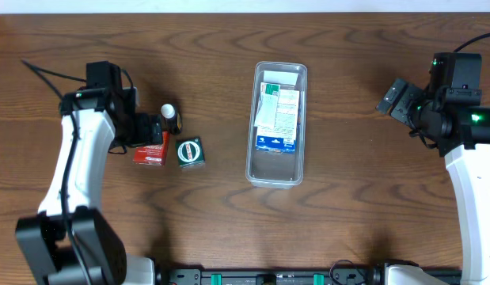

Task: Pack container
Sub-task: 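Move left gripper to the red Panadol box and grasp it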

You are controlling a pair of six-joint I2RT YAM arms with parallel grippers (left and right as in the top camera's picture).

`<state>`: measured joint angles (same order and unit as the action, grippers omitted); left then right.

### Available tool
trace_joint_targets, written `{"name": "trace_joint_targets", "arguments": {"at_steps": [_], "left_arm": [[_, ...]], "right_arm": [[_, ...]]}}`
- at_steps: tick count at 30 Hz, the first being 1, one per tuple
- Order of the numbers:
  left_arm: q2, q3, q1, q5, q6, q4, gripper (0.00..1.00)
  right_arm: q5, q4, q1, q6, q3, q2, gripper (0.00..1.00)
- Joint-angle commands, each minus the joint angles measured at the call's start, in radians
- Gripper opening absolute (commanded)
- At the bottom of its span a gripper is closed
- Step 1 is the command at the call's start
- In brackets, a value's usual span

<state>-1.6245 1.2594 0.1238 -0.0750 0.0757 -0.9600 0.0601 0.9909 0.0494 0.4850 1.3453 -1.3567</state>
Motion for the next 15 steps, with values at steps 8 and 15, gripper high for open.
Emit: {"name": "trace_joint_targets", "arguments": {"at_steps": [8,15], "left_arm": [[-0.120,-0.002,0.005,-0.048,0.087,-0.004,0.99],[-0.115,-0.007,0.005,-0.050,0.069,-0.001,0.99]], "right_arm": [[0.003,0.000,0.003,-0.015,0.004,-0.003,0.99],[0.003,0.001,0.003,-0.015,0.004,-0.003,0.99]]}}
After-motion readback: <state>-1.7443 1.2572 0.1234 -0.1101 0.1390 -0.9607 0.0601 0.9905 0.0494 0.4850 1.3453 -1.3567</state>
